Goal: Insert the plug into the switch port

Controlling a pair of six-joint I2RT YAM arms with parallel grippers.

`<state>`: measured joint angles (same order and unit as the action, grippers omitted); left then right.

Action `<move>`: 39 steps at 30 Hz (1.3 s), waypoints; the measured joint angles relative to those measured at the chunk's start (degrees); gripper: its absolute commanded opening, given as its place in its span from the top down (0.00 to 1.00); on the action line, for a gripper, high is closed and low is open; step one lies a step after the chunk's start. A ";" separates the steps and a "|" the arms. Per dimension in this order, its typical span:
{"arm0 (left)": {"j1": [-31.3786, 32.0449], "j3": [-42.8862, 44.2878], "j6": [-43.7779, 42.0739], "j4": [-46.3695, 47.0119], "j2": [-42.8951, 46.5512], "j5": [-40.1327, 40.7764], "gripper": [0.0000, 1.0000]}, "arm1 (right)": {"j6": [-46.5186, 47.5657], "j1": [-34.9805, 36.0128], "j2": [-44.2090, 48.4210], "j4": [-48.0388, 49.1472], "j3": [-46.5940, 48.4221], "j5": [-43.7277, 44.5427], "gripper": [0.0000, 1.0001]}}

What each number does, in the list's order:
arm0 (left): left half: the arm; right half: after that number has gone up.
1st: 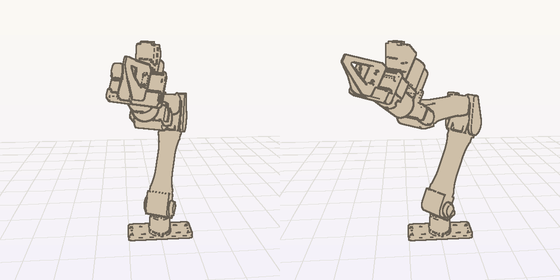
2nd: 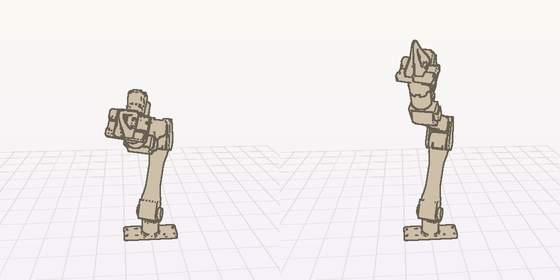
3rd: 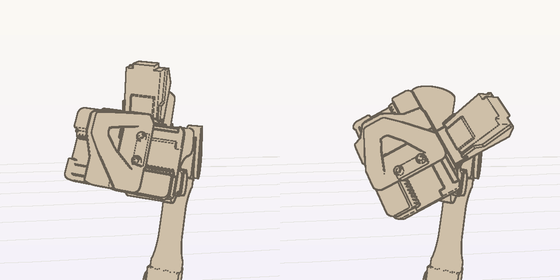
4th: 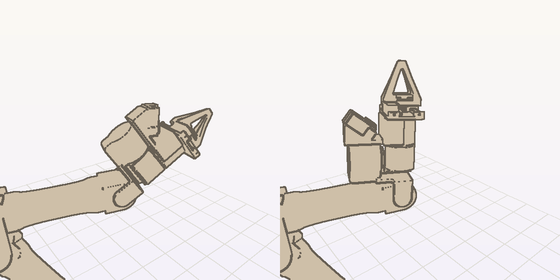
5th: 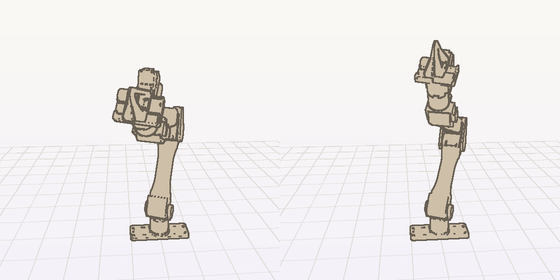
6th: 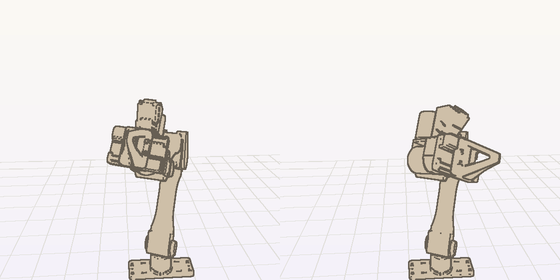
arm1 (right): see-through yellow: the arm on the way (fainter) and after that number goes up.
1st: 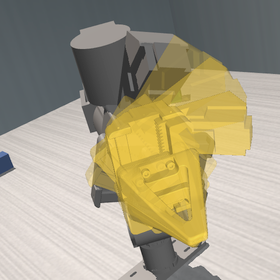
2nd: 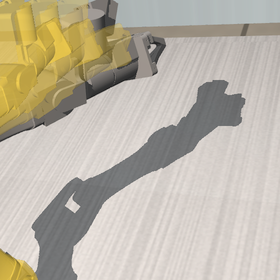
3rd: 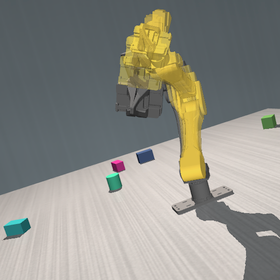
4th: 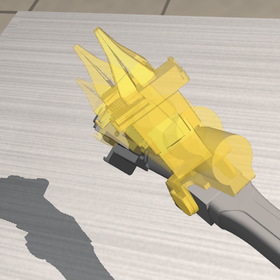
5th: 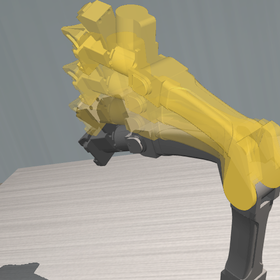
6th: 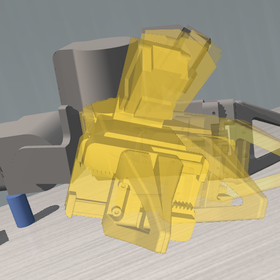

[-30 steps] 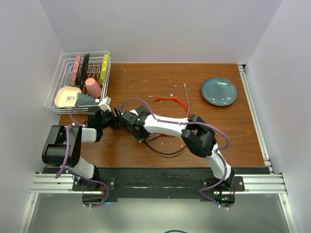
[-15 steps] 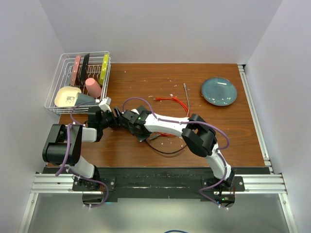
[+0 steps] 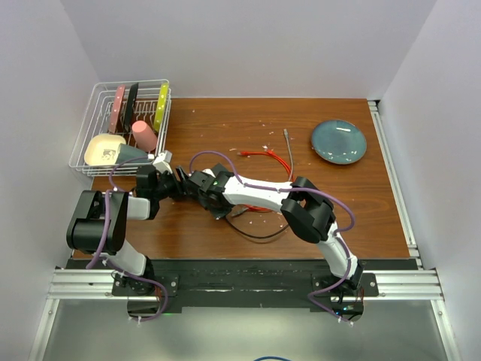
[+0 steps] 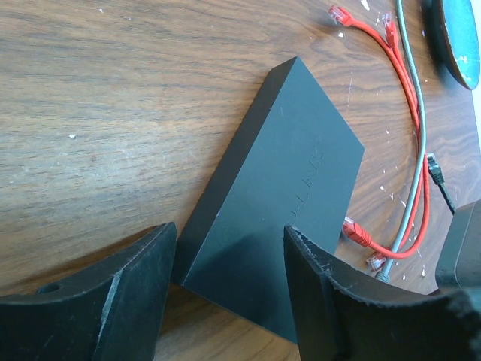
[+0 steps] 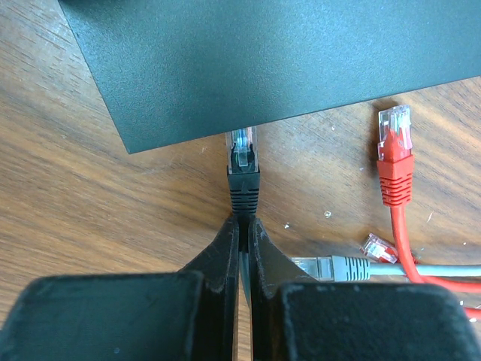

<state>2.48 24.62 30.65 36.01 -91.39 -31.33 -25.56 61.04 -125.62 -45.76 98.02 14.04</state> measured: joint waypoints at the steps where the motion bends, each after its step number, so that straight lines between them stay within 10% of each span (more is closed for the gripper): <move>1: 0.00 0.00 0.00 0.09 -0.11 0.00 0.39 | -0.02 0.04 0.00 -0.07 0.07 0.02 1.00; 39: -0.09 0.37 0.04 -0.02 -1.31 0.00 0.49 | -0.79 2.32 1.62 -0.72 -2.51 2.03 1.00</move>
<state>2.39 24.99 30.70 35.99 -92.71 -31.33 -26.35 63.35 -124.01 -46.48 95.50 16.08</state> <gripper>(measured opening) 0.507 0.034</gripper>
